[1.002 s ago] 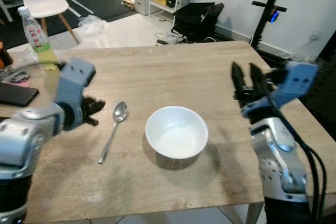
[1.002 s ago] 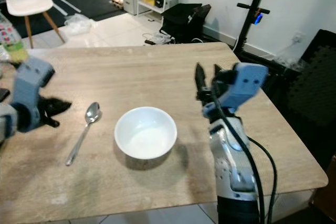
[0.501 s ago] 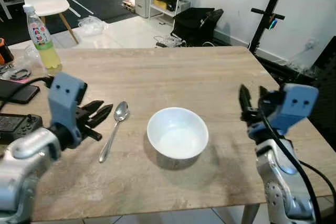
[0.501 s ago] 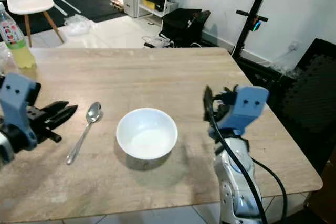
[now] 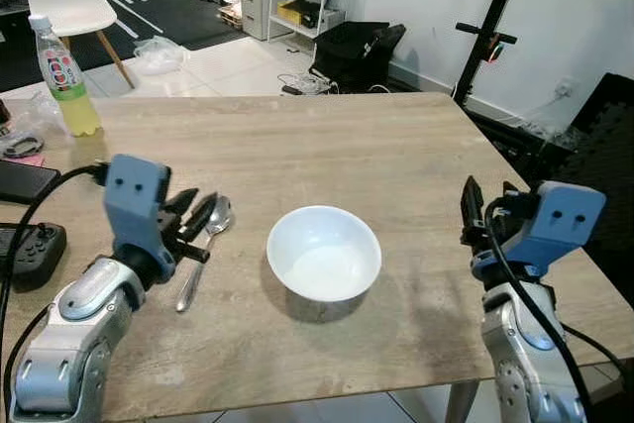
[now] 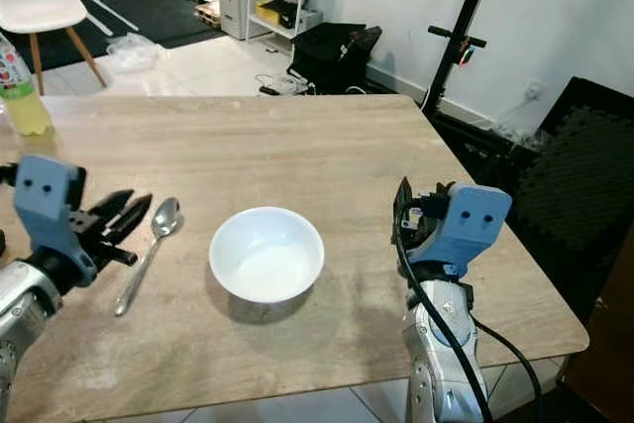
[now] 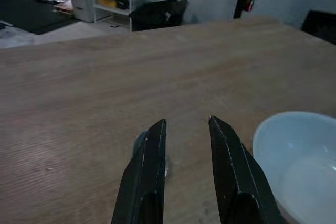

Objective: Setting the table

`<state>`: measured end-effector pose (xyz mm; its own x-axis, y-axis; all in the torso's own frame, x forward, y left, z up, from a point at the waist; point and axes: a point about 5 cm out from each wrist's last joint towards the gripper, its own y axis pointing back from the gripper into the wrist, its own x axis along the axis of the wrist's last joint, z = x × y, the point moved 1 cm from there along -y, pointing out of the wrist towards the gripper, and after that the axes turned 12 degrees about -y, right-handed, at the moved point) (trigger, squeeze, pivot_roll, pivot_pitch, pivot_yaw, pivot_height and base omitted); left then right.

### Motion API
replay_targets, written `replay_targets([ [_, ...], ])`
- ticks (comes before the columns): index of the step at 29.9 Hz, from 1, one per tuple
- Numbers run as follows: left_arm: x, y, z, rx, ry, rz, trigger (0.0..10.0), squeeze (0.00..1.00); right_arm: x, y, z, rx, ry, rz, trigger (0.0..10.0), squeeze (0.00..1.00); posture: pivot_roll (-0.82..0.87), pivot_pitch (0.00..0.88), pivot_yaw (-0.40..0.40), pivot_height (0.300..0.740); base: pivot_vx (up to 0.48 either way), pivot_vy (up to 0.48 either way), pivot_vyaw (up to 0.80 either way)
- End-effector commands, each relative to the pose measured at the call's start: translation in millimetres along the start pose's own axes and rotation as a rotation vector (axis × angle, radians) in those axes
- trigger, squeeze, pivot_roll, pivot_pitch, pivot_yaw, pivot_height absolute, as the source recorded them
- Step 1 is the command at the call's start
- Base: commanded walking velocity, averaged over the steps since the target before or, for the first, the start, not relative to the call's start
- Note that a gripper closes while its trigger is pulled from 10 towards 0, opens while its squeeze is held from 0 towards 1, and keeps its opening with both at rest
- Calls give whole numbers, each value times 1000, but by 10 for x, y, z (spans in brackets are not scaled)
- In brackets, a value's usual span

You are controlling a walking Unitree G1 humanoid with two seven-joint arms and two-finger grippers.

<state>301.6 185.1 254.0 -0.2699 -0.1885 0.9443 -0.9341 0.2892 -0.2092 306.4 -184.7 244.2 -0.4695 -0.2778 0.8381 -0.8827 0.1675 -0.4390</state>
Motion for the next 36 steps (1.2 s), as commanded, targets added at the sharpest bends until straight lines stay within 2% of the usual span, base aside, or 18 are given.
replay_targets([
  [1,-41,-12,16,12,7,-3,10000,0,-32,30,10,-3,-1,-3,10000,0,142,73,-13,740,0,0,0],
  [9,-35,-29,20,30,16,-3,10000,0,-49,21,-8,3,-2,-10,10000,0,144,76,-16,740,0,0,0],
  [36,-33,-72,43,24,11,-4,10000,0,-65,12,7,1,6,-17,10000,0,139,79,-11,740,-425,0,0],
])
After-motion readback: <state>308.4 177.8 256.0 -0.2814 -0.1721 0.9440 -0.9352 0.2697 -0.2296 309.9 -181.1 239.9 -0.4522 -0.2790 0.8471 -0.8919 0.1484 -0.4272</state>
